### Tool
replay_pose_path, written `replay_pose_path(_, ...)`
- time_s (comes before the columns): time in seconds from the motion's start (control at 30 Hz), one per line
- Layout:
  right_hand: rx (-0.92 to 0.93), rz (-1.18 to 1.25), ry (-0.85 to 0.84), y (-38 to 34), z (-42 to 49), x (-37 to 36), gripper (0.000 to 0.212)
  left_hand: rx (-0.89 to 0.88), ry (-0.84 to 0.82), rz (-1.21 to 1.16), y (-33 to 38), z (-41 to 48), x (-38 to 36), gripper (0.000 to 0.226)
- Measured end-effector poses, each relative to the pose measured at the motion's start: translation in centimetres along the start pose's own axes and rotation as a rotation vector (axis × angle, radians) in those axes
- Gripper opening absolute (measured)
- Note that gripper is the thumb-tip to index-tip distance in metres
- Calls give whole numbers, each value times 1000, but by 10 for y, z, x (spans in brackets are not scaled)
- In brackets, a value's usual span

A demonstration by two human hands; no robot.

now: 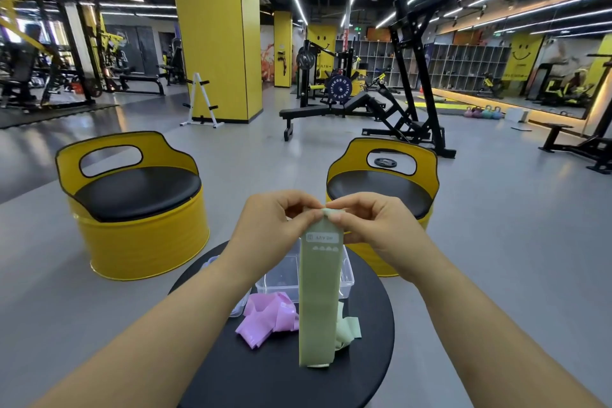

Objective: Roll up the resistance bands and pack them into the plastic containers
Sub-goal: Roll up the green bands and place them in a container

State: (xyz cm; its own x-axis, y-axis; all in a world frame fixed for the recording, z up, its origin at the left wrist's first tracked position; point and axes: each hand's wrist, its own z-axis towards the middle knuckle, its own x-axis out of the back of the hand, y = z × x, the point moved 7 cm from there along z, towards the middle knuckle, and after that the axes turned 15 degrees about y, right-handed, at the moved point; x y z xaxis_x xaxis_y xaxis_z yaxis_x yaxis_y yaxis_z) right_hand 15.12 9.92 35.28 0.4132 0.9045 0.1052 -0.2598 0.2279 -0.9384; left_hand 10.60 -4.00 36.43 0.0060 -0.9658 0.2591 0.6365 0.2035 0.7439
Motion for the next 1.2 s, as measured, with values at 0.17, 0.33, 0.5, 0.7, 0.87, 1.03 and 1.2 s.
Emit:
replay_pose_path(0.17, 38, -9, 43, -3, 0, 1, 12, -35, 18, -4, 3, 0, 0, 10)
replay_pose_path(0.33, 92, -24, 76, -6, 0, 2, 6, -23, 27, -39, 3, -2, 1, 13)
replay_pose_path(0.5, 82, -33, 32, -6, 0, 1, 6, 35, -18, -90, 1, -1, 0, 7)
replay_pose_path(0.7, -65, 144, -33, -3, 0, -1, 9, 169, -69, -221, -1, -2, 1, 17)
replay_pose_path(0.87, -90, 139, -18, -3, 1, -3, 11, 223, -80, -256, -4, -4, 2, 20)
replay_pose_path(1.03, -75, 111, 10, -2, -1, -5, 12, 321, -83, -307, -9, -6, 2, 16)
replay_pose_path(1.2, -29, 78, 27, -5, -1, -6, 11, 407, -85, -371, -11, -9, 2, 9)
